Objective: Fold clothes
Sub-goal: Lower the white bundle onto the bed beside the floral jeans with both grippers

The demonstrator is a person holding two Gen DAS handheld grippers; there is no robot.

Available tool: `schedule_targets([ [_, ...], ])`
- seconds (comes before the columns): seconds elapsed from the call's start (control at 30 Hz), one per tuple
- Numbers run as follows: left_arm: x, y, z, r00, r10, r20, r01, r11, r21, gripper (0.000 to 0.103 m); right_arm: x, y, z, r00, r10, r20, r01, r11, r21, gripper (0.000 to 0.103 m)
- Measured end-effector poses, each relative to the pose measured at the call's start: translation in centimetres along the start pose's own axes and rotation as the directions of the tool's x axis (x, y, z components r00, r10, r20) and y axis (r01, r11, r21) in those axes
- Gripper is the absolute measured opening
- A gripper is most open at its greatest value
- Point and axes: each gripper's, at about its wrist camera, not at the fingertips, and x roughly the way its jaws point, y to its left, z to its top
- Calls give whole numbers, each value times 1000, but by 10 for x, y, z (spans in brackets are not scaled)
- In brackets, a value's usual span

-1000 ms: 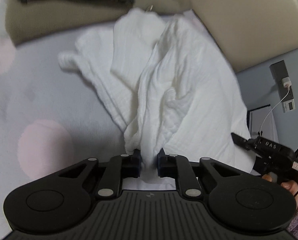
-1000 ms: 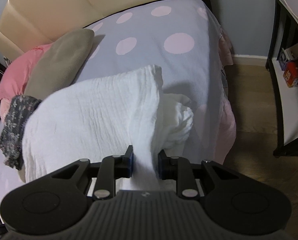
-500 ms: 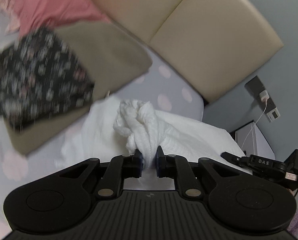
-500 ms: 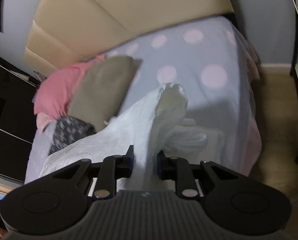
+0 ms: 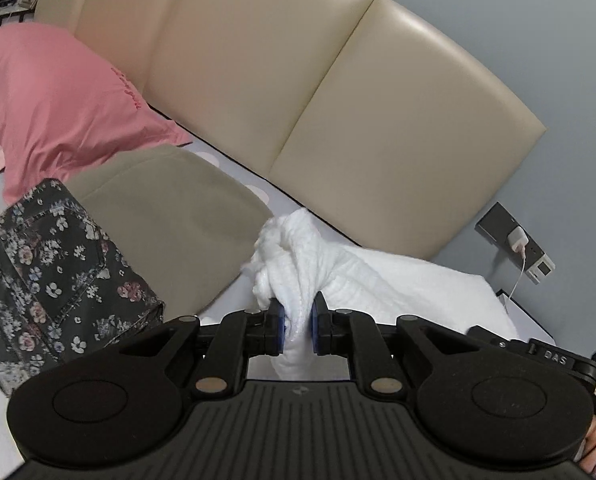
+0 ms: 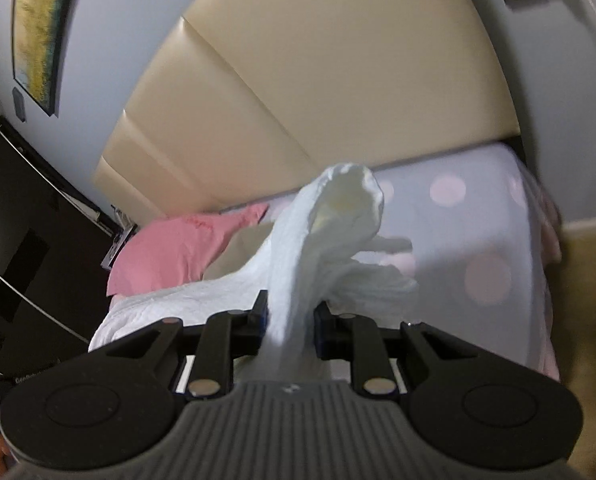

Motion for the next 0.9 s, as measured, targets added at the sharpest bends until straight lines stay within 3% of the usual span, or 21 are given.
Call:
schedule_targets([
  [0.07, 13, 11, -14, 1000, 14, -21, -14, 1000, -5, 10, 4, -6, -13, 1000, -15, 9, 15, 1000, 3, 23],
  [0.17, 38, 34, -44, 992, 64, -106, -66, 998, -8, 10, 19, -23, -42, 996, -67, -51, 68, 998, 16, 23],
  [0.37, 59, 62, -98, 966, 129, -224, -132, 991, 2, 10, 44, -49, -99, 953, -194, -232, 200, 980, 1, 22],
  [0.53, 49, 71, -113, 953, 154, -259, -146, 988, 52, 10, 37, -51, -109, 944, -189, -272, 192, 981, -13, 22],
  [0.7, 67, 74, -134, 931, 224, -290, -212, 975, 72, 11, 68, -62, -131, 904, -277, -326, 271, 960, -64, 23],
  [0.77, 75, 74, -142, 922, 255, -292, -243, 967, 76, 13, 75, -66, -132, 904, -282, -321, 272, 959, -74, 28],
  [0.9, 60, 74, -143, 924, 271, -271, -262, 963, 70, 22, 60, -68, -117, 917, -255, -306, 253, 966, -45, 38],
])
